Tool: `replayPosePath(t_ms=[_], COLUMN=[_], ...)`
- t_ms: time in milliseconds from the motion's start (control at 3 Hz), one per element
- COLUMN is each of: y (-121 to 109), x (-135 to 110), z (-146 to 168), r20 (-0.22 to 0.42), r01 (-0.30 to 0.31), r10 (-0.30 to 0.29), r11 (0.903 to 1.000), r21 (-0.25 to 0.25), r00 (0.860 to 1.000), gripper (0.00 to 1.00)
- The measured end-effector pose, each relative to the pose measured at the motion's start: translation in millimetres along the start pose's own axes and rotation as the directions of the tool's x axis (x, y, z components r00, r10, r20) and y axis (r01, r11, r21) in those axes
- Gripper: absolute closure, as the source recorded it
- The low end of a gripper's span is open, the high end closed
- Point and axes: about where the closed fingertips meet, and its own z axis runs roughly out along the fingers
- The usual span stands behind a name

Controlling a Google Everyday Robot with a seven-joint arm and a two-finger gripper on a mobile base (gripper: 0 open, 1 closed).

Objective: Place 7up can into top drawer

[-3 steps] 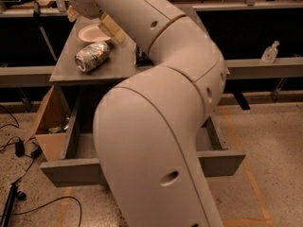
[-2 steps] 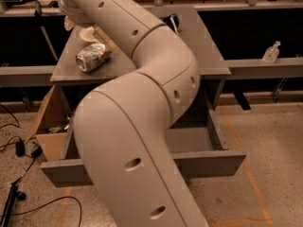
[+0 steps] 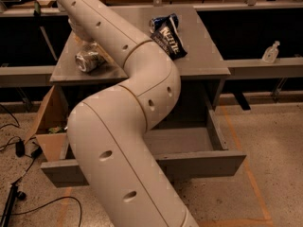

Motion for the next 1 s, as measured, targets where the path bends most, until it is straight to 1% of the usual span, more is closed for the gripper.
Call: replayPosePath(t_ms=[333, 667, 1000], y=[2.7, 3.4, 4.2], x=[3.0, 3.5, 4.2], z=[19.3, 19.1, 17.5], r20=[0.007, 0.007, 0.006], r01=[-0.005, -0.006, -0.008], r10=[0.005, 0.006, 0.008], r11=[0.9996, 0.9996, 0.9996], r21=[-0.027, -0.028, -0.029], r00=[1.0, 1.0, 1.0], gripper=[0.41, 0.49, 0.5])
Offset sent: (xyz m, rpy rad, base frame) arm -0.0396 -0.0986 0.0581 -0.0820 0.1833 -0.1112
